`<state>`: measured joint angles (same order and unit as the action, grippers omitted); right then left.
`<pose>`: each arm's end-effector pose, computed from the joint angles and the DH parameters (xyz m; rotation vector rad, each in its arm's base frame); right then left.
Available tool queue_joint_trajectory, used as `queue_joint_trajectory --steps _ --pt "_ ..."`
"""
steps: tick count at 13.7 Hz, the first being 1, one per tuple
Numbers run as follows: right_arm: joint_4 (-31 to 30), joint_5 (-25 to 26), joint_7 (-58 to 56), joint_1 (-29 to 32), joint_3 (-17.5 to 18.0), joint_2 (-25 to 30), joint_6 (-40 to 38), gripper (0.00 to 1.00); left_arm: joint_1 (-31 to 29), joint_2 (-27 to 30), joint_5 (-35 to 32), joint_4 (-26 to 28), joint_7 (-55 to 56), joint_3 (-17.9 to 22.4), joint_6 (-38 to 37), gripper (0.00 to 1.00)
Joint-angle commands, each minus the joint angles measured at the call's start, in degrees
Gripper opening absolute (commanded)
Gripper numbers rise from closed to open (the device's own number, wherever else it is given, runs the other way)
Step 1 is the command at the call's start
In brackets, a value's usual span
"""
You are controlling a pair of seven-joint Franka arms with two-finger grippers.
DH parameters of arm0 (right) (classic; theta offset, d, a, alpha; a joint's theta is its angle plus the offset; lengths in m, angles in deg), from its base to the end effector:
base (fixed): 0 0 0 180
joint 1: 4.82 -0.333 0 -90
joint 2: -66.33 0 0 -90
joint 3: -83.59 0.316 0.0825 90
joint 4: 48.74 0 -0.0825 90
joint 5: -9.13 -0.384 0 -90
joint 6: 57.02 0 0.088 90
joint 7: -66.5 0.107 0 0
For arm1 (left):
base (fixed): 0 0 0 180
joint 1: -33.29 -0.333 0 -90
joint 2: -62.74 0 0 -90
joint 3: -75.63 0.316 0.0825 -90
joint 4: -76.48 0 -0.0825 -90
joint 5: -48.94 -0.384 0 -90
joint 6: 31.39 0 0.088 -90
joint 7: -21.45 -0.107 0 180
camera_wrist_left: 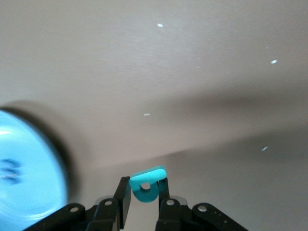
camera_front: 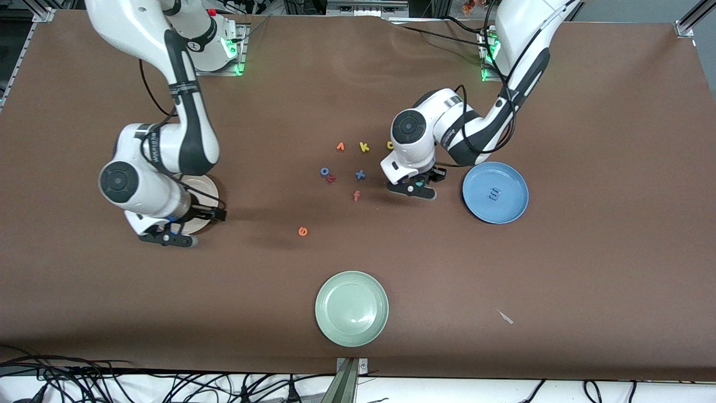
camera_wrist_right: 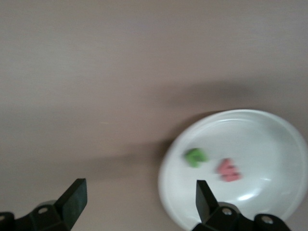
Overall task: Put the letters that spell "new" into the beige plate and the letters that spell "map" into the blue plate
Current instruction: 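Drop the b on the blue plate while the right gripper reaches the e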
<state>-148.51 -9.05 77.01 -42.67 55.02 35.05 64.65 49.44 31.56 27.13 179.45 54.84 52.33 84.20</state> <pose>0.6357 0.1481 0.2863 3.1236 -0.2362 -0.1310 0.5040 -0.3662 0.2462 -2.8622 0.4230 0.2148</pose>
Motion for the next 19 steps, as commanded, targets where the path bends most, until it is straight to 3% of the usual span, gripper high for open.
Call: queue_joint_trajectory --steps 1,4,7,10,14,17,18,19 --pt "6.41 -2.81 6.43 0.14 3.67 -4.83 -1.26 1.0 -3.22 1.46 1.24 -1.37 -10.41 0.01 -4.83 0.0" --pt "12.29 -2.91 13.02 0.14 8.33 -9.4 -0.56 1.0 -8.49 3.22 1.25 -0.66 -19.99 -0.08 -9.14 0.0" --pt "19.51 -2.91 21.02 0.06 10.98 -15.11 0.67 1.0 -14.47 4.81 1.07 2.32 -28.36 -0.16 -8.8 0.0" --pt "20.84 -2.82 26.04 0.06 14.49 -17.58 5.06 1.0 -16.58 4.9 0.46 4.34 -29.87 -0.08 -6.87 0.0" --pt "20.84 -2.82 26.93 0.06 15.99 -20.05 7.7 0.99 -19.67 5.6 0.02 12.25 -30.22 -0.08 4.02 0.0" --pt "20.84 -2.82 26.93 -0.29 16.61 -20.49 8.06 0.9 -19.85 5.51 0.02 12.96 -30.14 -0.08 4.91 0.03" --pt "20.76 -2.82 26.93 -0.29 16.61 -20.58 8.06 0.87 -19.85 5.6 0.02 12.87 -30.14 -0.08 4.92 0.13" --pt "20.76 -2.82 26.93 -0.29 16.61 -20.67 8.14 0.81 -19.85 5.6 0.02 12.79 -30.14 -0.08 4.83 0.35"
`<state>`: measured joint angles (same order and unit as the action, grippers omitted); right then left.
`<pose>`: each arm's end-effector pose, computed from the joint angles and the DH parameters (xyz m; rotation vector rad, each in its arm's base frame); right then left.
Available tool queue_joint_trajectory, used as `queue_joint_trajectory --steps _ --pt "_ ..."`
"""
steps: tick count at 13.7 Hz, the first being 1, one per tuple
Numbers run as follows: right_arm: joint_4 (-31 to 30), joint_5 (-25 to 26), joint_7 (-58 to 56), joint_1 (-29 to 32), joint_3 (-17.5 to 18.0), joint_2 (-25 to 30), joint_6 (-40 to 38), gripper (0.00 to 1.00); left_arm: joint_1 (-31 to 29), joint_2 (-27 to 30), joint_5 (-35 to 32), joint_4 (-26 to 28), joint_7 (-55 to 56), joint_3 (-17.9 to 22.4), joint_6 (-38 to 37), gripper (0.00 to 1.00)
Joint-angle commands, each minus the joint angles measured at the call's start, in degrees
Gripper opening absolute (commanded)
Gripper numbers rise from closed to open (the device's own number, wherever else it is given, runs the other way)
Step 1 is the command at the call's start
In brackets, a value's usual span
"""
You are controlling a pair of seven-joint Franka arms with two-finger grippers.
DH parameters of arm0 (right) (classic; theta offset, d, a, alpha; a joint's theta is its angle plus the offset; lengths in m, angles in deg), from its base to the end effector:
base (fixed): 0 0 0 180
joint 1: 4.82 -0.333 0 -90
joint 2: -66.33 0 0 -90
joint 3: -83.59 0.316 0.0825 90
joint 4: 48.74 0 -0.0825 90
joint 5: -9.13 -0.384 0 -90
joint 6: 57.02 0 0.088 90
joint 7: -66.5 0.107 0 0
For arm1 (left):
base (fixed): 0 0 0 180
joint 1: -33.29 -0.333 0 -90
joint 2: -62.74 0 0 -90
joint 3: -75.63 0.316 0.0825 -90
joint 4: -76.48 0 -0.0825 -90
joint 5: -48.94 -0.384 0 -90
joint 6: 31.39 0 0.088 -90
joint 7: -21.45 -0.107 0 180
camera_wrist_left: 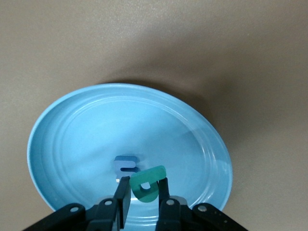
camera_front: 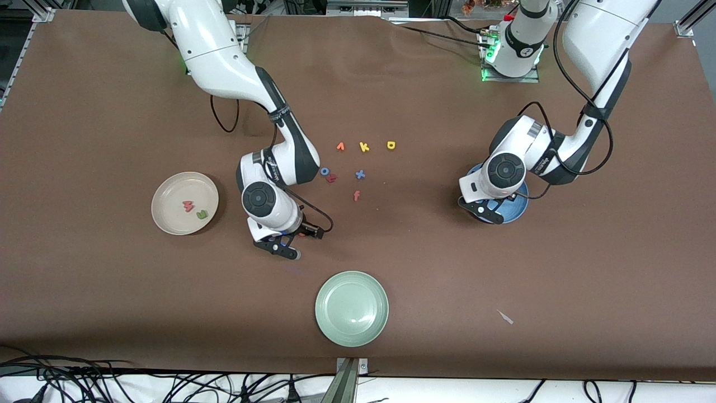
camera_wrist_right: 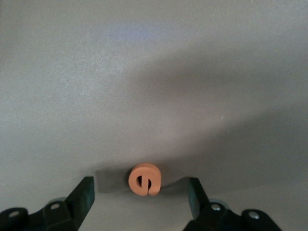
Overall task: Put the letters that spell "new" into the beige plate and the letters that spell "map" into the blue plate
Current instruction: 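Drop the b on the blue plate while the right gripper reaches the e, then grasp the orange e with the right gripper while the left gripper reaches the o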
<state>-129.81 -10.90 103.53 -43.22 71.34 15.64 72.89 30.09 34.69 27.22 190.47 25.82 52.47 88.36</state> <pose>0.6335 0.3541 0.1754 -3.0130 0.5179 0.0888 0.5430 -0.1761 0.2089 -2.8470 0.7372 0.4424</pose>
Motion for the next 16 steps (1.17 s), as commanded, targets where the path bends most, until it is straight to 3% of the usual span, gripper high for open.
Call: queue_joint_trajectory --steps 1,4,6,12,16 --pt "2.06 -0.97 0.42 0.26 0.29 -1.43 -0.1 0.74 -0.41 2.56 -0.07 1.59 -1.11 -0.3 0.57 0.98" --pt "2.06 -0.97 0.42 0.26 0.29 -1.52 -0.1 0.6 -0.23 4.05 0.36 1.32 -1.11 -0.91 -0.13 1.0" --pt "2.06 -0.88 0.5 0.26 0.29 -1.61 -0.1 0.55 -0.32 4.67 0.98 1.15 0.2 -3.71 -1.18 1.0" --pt "1.97 -0.97 0.68 0.35 0.29 -2.49 0.34 0.38 0.38 4.76 5.99 0.71 25.3 -14.09 -1.19 1.0" --pt "2.06 -0.97 1.64 0.26 0.29 -2.4 0.34 0.3 4.49 2.66 6.34 1.5 38.42 -16.56 3.55 1.0"
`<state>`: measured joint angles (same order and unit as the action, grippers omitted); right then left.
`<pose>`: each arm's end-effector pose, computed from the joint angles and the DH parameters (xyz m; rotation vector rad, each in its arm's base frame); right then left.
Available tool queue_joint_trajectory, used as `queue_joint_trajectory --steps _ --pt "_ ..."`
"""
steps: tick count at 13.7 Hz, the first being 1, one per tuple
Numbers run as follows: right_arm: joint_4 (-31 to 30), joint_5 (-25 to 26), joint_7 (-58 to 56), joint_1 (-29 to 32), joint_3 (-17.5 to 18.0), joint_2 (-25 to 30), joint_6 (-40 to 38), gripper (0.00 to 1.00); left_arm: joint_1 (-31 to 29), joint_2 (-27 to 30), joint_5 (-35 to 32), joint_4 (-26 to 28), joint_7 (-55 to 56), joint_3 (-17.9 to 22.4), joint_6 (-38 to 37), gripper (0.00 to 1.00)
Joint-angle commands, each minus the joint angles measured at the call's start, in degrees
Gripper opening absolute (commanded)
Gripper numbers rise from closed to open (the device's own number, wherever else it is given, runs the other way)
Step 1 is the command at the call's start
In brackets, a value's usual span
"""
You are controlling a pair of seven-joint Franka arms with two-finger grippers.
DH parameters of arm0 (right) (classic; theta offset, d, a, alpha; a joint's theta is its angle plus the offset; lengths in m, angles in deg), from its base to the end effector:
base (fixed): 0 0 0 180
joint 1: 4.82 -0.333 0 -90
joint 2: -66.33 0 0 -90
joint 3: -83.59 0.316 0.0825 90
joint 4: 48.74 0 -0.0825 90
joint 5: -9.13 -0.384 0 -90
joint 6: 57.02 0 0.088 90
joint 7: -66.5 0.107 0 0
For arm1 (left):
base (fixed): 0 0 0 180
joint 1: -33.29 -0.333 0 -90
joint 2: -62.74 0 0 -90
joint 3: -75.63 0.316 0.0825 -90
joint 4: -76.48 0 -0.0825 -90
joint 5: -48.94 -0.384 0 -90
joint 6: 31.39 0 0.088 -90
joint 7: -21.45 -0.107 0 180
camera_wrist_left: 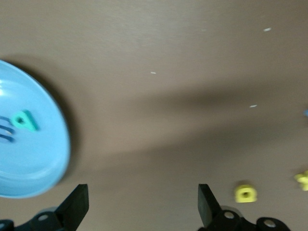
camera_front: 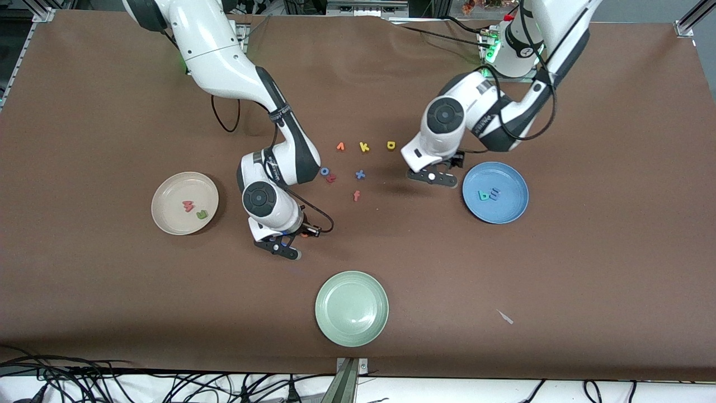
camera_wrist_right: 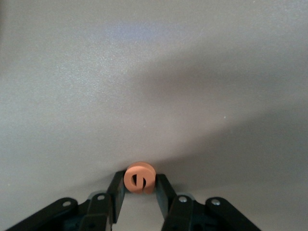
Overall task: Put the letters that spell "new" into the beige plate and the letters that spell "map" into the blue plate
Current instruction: 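Grasp the orange e with the right gripper while the left gripper reaches the o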
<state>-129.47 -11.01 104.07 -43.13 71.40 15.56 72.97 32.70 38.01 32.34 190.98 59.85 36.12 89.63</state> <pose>0.6350 0.3548 0.1770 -3.0055 0.5328 0.0840 0.4657 -0.3454 0.2713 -3.0272 0.2553 0.2762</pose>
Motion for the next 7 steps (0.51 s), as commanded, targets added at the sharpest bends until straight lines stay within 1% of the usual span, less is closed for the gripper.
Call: queue_joint_trajectory --steps 1,4,7 --pt "1.72 -0.77 1.8 0.17 0.23 -2.32 0.35 0.3 3.3 -1.1 1.13 0.9 6.49 -0.21 2.99 1.0" --pt "1.81 -0.77 1.64 0.17 0.23 -2.14 0.26 0.26 4.89 -1.54 1.04 0.99 9.33 -0.21 3.43 1.0" --pt "1.81 -0.68 1.64 -0.09 0.23 -1.97 0.09 0.25 5.51 -2.95 0.69 1.34 12.3 -0.21 6.59 1.0"
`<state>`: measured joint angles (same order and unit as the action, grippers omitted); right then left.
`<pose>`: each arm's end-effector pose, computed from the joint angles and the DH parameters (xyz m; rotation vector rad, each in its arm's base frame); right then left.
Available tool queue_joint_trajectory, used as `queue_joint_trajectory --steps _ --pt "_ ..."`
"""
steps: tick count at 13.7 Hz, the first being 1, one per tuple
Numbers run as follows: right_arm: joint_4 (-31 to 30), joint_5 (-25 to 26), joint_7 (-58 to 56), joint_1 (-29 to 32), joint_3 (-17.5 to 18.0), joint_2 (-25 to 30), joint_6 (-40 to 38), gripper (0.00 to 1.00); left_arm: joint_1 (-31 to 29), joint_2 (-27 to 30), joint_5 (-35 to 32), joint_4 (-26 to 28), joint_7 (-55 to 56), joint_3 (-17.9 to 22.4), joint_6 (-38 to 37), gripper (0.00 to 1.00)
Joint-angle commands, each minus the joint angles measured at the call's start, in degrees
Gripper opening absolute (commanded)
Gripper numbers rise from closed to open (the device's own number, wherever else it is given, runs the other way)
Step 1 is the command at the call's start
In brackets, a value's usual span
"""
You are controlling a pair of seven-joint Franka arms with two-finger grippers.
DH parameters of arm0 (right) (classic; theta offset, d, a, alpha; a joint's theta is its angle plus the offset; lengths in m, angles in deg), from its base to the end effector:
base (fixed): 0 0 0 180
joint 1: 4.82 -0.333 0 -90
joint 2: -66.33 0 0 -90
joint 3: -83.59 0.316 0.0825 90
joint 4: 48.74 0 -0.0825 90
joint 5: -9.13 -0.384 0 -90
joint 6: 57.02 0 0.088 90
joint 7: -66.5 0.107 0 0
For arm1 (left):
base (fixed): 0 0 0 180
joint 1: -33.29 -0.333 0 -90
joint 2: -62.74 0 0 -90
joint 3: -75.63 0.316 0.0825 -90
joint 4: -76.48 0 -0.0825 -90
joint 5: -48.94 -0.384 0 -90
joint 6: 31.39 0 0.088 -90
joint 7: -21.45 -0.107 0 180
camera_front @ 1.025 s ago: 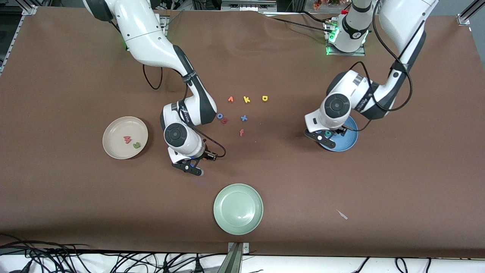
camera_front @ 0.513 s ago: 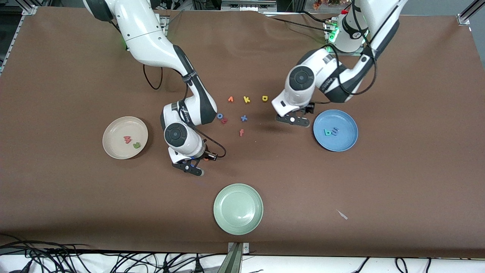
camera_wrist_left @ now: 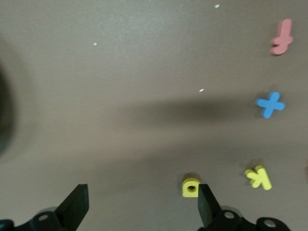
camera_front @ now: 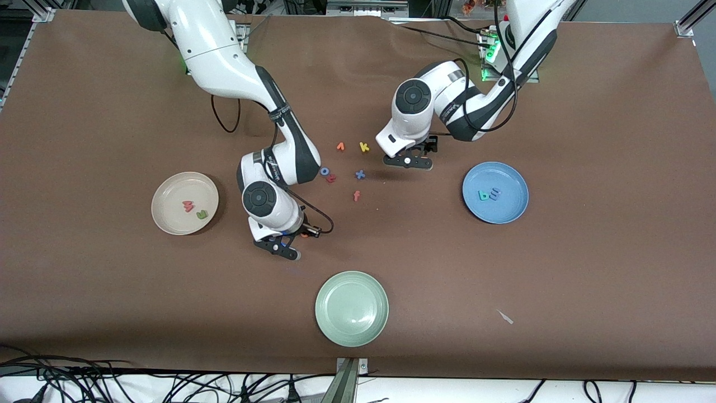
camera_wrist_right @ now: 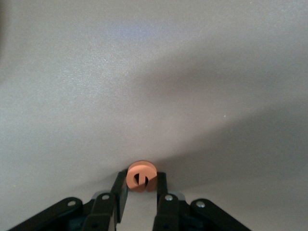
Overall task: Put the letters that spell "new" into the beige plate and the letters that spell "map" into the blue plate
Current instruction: 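Drop the e on the white plate while the left gripper grasps the yellow o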
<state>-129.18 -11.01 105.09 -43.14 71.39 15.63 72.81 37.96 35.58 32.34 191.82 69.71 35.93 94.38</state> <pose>0.6360 0.3559 0.1798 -2.9988 0.5571 0.0819 0.4294 -0.3935 0.2524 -3.0678 0.1436 0.2592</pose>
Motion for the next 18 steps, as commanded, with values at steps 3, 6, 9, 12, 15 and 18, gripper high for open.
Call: queue_joint_trajectory --steps 3,6,9,12,15,18 --pt "1.52 -0.68 0.52 -0.09 0.24 -1.77 0.07 0.22 0.87 -0.96 0.6 4.52 4.47 -0.02 7.17 1.0" --pt "2.47 -0.34 -0.35 0.53 -0.37 -0.46 -3.94 0.17 3.4 -1.05 0.34 8.58 8.42 -0.02 12.55 1.0" --pt "1.44 0.72 -8.83 0.71 -4.92 3.48 -11.5 0.15 4.73 -1.57 0.33 9.2 9.84 0.07 14.24 1.0" --pt "-7.24 0.46 -20.36 0.62 -9.67 9.28 -12.76 0.15 5.61 -4.2 -5.78 9.2 9.92 0.51 16.26 0.95" --pt "-18.31 0.2 -33.97 0.71 -14.59 15.52 -9.17 0.15 5.7 -5.35 -10.81 8.85 12.12 0.51 16.35 0.83" --pt "-29.39 0.37 -40.15 0.62 -17.33 21.77 -5.21 0.15 5.26 -6.41 -13.89 8.59 12.21 0.51 16.44 0.68"
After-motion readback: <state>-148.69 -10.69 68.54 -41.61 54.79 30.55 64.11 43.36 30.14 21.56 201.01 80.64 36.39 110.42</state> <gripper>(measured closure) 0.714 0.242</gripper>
